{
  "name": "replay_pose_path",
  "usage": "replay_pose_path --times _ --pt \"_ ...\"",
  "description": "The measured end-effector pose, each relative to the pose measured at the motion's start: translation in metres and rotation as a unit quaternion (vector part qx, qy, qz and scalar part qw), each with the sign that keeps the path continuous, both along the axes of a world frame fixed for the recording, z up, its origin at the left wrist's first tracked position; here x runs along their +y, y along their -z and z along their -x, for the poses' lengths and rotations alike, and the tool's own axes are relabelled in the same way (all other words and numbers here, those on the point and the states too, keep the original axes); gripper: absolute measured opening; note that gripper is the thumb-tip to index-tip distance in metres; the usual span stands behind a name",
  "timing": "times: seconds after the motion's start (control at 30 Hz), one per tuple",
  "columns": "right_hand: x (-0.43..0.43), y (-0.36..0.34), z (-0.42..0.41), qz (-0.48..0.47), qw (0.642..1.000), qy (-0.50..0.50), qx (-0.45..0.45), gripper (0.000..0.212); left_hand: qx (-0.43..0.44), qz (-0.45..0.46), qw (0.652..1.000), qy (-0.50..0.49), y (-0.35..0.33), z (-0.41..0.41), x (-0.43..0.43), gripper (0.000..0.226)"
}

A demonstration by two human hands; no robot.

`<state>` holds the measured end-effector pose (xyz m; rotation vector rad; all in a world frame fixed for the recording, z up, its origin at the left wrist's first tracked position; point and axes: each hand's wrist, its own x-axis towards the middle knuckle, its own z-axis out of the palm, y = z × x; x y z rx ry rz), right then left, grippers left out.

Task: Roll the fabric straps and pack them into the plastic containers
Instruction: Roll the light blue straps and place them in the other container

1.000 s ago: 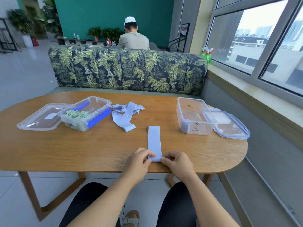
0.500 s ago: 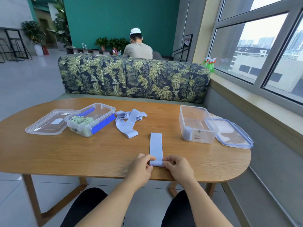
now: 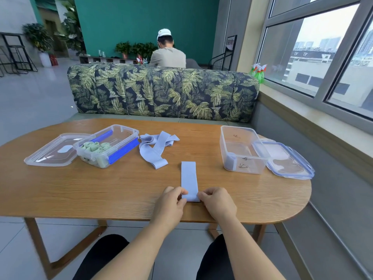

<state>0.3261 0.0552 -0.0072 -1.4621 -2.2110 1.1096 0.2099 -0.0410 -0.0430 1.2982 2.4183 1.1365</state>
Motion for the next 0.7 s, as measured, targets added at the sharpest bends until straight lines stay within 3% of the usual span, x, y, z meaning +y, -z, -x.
replay_pose_path --times 0.23,0.5,0.7 --pt "-0.005 0.008 -0.009 -0.005 0.997 0.01 0.075 0.004 -0.014 0.029 0.999 -0.016 -0.006 0.008 0.009 0.022" --pt "-0.006 0.004 -0.003 -0.002 0.999 0.037 0.04 0.006 -0.057 0.03 0.998 -0.016 -0.009 0.006 0.005 0.025" --pt "0.001 0.0 0.001 0.027 0.998 0.054 0.018 0.008 -0.064 0.003 0.995 -0.079 -0.01 -0.001 0.006 0.015"
